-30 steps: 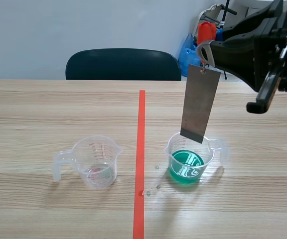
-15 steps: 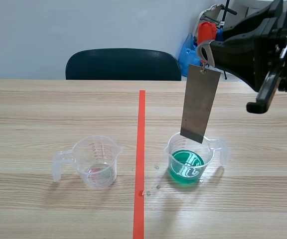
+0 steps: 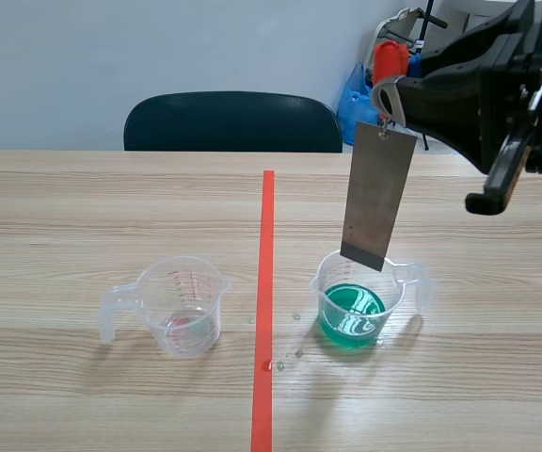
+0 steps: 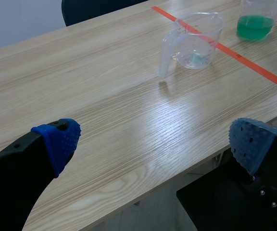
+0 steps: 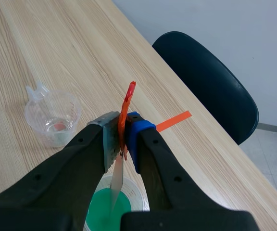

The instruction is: Do the redox reaction experiment

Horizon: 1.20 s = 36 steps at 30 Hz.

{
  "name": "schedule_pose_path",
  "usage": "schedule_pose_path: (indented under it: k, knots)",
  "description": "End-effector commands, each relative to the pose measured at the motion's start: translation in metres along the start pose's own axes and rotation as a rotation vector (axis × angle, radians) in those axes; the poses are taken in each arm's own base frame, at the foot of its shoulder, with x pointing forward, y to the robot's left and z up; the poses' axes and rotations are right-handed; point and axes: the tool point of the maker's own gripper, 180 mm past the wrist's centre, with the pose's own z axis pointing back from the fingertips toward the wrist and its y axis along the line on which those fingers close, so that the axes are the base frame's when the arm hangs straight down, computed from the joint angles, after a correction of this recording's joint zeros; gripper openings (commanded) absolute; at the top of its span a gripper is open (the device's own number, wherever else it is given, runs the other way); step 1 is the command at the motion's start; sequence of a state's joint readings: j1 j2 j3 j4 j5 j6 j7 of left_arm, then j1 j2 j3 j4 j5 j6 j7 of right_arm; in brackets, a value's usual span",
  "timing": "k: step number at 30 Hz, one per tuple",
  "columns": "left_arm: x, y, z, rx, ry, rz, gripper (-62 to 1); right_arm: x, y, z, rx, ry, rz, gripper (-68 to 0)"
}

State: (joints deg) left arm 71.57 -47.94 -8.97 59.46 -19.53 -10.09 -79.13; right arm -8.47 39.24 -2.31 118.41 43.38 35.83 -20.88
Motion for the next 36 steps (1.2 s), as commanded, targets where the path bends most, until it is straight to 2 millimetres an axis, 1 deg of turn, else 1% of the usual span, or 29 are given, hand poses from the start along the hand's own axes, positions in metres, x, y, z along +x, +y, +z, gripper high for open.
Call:
schedule_pose_path:
  k: [1,5,9,13,17,18,20,21,23,26,27,29,32,36]
  knots:
    - [0.005,0.002,0.0,0.011,-0.026,0.001,1.4,0.011,-0.003,0.002,-0.007,-0.031,0.017,-66.7]
    - [0.005,0.003,-0.002,0.013,-0.031,-0.002,1.4,0.011,-0.003,0.002,-0.007,-0.031,0.017,-66.7]
    - [0.009,0.008,-0.012,0.021,-0.066,-0.016,1.4,0.011,-0.003,0.002,-0.007,-0.031,0.017,-66.7]
    - [0.017,0.017,-0.031,0.012,-0.141,0.021,1.4,0.011,-0.003,0.002,-0.007,-0.031,0.017,-66.7]
    - [0.028,0.023,-0.056,-0.049,-0.208,0.078,1.4,0.011,-0.003,0.002,-0.007,-0.031,0.017,-66.7]
    - [0.029,0.023,-0.064,-0.076,-0.213,0.094,-4.6,0.011,-0.003,0.002,-0.007,-0.031,0.017,-66.7]
    - [0.031,0.023,-0.08,-0.13,-0.219,0.13,-22.4,0.011,-0.003,0.002,-0.007,-0.031,0.017,-66.7]
    - [0.033,0.023,-0.088,-0.15,-0.228,0.147,-28.3,0.011,-0.003,0.002,-0.007,-0.032,0.017,-66.7]
    - [0.037,0.023,-0.105,-0.191,-0.242,0.174,-34.7,0.011,-0.003,0.002,-0.007,-0.032,0.017,-66.7]
    - [0.04,0.017,-0.134,-0.262,-0.246,0.215,-48.8,0.011,-0.003,0.002,-0.007,-0.032,0.016,-66.7]
    - [0.039,0.014,-0.144,-0.289,-0.237,0.222,-51.8,0.011,-0.003,0.002,-0.007,-0.032,0.017,-66.7]
    - [0.04,0.002,-0.166,-0.351,-0.226,0.226,-53.9,0.011,-0.003,0.002,-0.007,-0.032,0.017,-66.7]
    - [0.038,-0.018,-0.198,-0.421,-0.204,0.222,-55.4,0.011,-0.003,0.002,-0.007,-0.032,0.016,-66.7]
    - [0.041,-0.047,-0.24,-0.493,-0.192,0.233,-55.7,0.011,-0.003,0.002,-0.006,-0.034,0.014,-66.7]
